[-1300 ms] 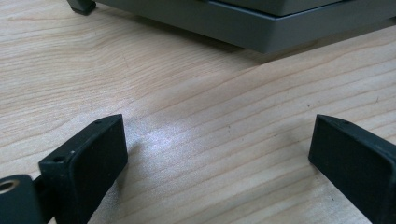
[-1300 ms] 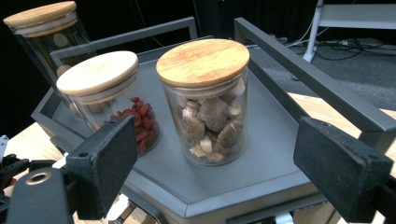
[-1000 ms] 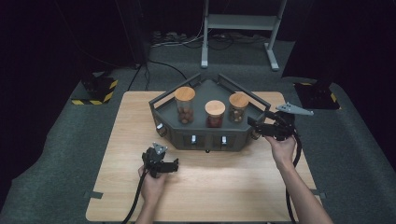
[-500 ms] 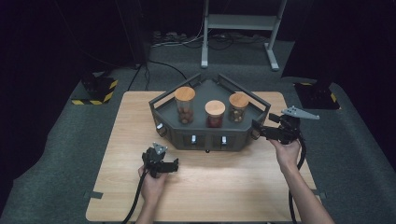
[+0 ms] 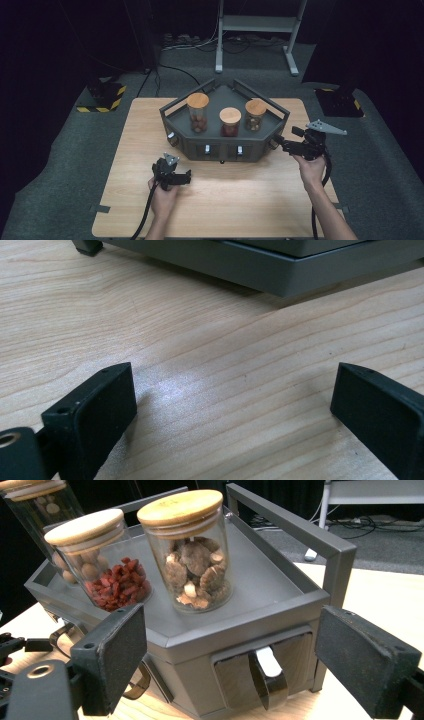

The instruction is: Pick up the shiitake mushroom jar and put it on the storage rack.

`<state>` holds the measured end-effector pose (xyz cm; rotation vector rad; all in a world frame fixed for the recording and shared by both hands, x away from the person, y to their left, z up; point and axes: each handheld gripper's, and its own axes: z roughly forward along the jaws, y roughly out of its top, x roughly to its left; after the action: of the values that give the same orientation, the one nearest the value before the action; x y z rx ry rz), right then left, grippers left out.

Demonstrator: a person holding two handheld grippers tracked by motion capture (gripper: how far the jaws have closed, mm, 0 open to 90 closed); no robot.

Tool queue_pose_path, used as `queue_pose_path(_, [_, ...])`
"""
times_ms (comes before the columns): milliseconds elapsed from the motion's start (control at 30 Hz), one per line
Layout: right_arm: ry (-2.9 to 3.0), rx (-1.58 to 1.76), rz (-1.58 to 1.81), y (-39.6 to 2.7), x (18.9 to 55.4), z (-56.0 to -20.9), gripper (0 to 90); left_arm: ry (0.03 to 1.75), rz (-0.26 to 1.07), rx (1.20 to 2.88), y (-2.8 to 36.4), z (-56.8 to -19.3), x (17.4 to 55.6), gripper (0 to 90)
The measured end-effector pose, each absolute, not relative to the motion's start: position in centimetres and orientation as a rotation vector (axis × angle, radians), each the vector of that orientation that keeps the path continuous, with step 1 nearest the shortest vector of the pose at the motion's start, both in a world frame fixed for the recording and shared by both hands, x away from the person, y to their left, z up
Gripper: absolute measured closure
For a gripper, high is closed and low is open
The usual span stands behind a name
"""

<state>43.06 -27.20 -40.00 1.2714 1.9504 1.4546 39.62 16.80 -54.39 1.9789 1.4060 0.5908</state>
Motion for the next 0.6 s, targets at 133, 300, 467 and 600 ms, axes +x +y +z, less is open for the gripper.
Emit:
queue_pose_path(133, [1.947, 1.279, 1.450, -27.5, 42.9, -40.3, 13.2, 1.406, 0.591, 1.979, 16.8, -54.4, 39.6, 4.3])
queue_pose_path(300, [1.949, 1.289, 1.447, -27.7, 42.7, -40.9, 13.1, 1.406, 0.591, 1.979, 16.8, -54.4, 39.6, 4.3])
queue_pose_path(467, [1.950, 1.297, 1.438, -27.9, 42.6, -41.4, 13.1, 1.406, 0.591, 1.979, 16.8, -54.4, 39.6, 4.3])
queue_pose_path(600, [1.951, 1.306, 1.430, -28.0, 42.4, -41.9, 13.1, 1.406, 0.591, 1.979, 16.8, -54.4, 39.6, 4.3])
